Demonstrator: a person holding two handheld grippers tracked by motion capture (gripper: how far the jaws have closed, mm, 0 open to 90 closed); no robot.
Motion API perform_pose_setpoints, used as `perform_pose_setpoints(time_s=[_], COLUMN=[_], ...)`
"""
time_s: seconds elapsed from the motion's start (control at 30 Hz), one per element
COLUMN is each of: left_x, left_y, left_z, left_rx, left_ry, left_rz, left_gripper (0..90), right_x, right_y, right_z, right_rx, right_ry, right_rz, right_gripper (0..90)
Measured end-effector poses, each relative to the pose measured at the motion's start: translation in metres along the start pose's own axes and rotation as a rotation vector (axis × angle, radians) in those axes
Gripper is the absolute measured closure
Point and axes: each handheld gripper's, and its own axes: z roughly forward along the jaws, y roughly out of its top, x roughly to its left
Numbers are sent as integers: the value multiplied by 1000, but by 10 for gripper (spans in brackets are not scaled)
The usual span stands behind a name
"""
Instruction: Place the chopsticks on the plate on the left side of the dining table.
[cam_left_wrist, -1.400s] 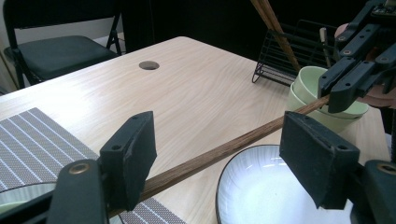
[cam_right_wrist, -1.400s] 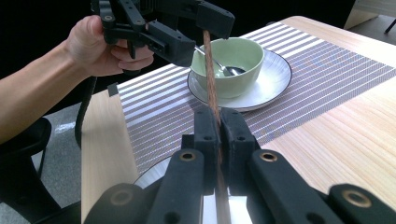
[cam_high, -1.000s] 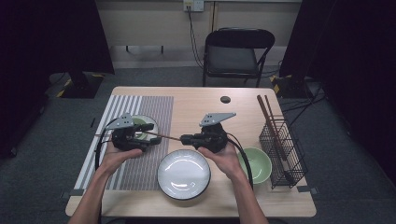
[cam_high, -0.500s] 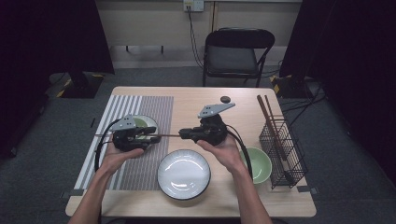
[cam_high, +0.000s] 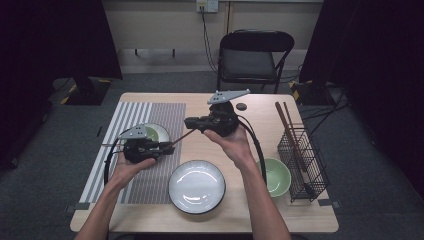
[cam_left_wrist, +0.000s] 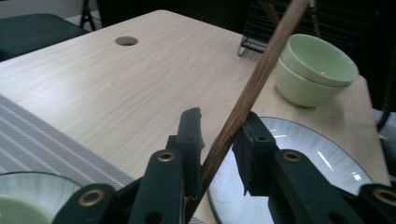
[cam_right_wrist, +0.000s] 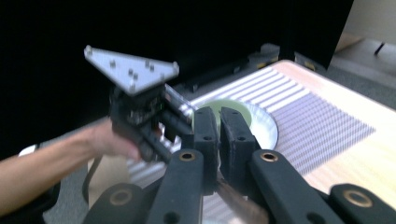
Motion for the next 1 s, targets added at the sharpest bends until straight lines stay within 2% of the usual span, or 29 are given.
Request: perform_pose_setpoints(time_s=[0.17,0.23,0.33,0.53,0.63,0.83,0.93,1.0], left_x=[-6,-10,-14,-13,-10,-8,-6,-5], left_y=[1,3,7,9,9,10,8,7], left_z=[6,8,9,4,1,-5,-5,-5], left_rx=[-6,-5,-11,-53,-86,-136,-147,-146], left_ry=[-91,-101,-137,-146,-144,-118,-100,-96], left_rz=[-16,-6,-1,-28,-53,-91,-109,-105], left_gripper=[808,827,847,849,849,849,848,849], right_x=[-8,-12,-17,-23,-21,-11,-7,-5], right_y=[6,6,6,-2,-6,-22,-28,-30], right_z=[0,-1,-3,-8,-6,14,22,28], right_rx=[-50,-76,-94,-144,-145,-138,-148,-156], right_ry=[-28,-25,-55,-74,-65,-12,11,25], right_rz=[6,9,15,41,37,43,51,59], right_gripper=[754,698,615,472,474,568,634,673])
